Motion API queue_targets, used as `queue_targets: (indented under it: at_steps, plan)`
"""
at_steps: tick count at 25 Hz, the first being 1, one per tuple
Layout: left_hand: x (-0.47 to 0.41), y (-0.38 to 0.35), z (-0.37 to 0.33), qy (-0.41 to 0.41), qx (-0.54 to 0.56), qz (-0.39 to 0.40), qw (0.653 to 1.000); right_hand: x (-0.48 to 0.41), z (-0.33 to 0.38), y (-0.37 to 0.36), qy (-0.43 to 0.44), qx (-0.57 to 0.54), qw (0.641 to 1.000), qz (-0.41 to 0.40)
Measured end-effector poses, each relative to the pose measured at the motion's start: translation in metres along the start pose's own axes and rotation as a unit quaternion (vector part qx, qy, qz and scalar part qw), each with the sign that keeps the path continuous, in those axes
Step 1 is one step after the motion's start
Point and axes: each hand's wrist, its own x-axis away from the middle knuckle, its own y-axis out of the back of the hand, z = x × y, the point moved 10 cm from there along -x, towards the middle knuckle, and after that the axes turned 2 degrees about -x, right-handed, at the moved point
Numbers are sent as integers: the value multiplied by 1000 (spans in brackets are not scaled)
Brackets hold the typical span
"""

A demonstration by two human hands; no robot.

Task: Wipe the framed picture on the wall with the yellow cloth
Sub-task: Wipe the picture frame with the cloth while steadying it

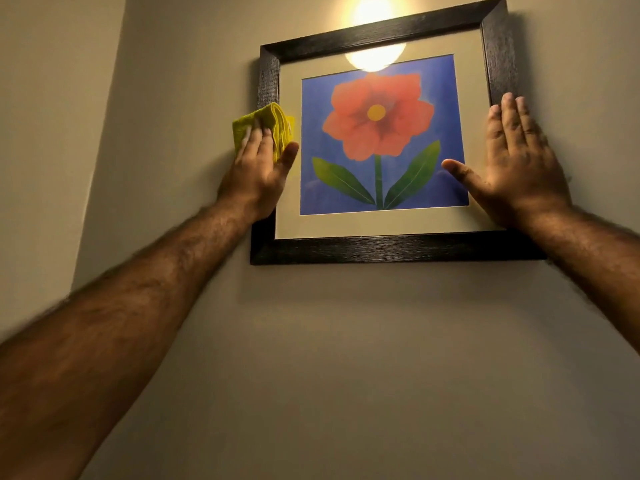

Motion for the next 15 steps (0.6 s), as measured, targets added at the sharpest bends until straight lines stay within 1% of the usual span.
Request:
queue_targets:
  at_steps: [2, 3, 5, 6, 9, 11, 13, 14, 15]
  plan:
    - [-5, 24, 5, 17, 36, -52, 998, 0, 1, 0, 2, -2, 1000, 1]
    - [-10, 37, 7, 20, 28, -76, 997, 0, 1, -1, 0, -3, 1000, 1]
    - [-26, 56, 7, 24, -2, -81, 996, 0, 1, 0, -1, -3, 1000, 3]
    - [-34, 61, 11, 39, 4, -75, 996, 0, 1, 0, 0, -4, 1000, 4]
    - [-44, 66, 30, 101, 82, -70, 989, 0, 1, -1, 4, -2, 1000, -3]
    - [-41, 66, 38, 134, 121, -100, 979, -2, -1, -2, 6, 1, 1000, -10]
    - [-37, 63, 52, 179, 131, -128, 967, -1, -2, -2, 8, -1, 1000, -20]
    - [-37, 58, 63, 216, 145, -124, 958, -1, -3, -3, 7, -3, 1000, -26]
    - [-37, 50, 74, 255, 176, -103, 945, -1, -4, -3, 6, -4, 1000, -28]
